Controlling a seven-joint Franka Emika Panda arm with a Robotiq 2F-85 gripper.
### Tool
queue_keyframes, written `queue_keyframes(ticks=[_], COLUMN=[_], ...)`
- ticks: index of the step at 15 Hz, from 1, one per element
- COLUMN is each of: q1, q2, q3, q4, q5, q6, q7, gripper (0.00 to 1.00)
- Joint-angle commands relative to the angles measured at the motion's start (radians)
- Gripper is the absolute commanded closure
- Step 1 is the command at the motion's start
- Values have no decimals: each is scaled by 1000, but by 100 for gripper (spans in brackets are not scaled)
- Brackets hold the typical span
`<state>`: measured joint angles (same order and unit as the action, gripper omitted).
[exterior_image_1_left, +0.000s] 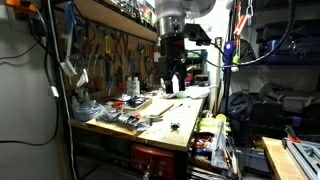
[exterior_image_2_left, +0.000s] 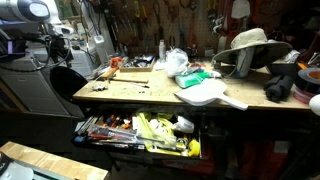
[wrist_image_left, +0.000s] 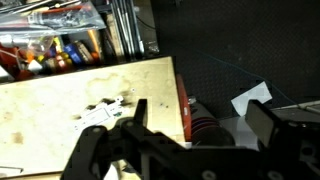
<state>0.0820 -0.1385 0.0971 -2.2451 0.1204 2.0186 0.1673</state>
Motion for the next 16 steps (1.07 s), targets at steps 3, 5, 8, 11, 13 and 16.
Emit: queue_keyframes(ticks=[3,5,8,11,13,16], q1=[-87,-106,-128,-149,-146,-145], q2=[29,59,110,167,134,134], q3=[-93,-123,-157,-180,-171,-168], q4=[-13,7,45,92,67,69], q5=[-154,-173,-191,-170,-167,-167], q6=[208,302,408,473,448,448], q7=[-175,-277,-431,-508,-469,-468], gripper=[0,0,0,0,0,0])
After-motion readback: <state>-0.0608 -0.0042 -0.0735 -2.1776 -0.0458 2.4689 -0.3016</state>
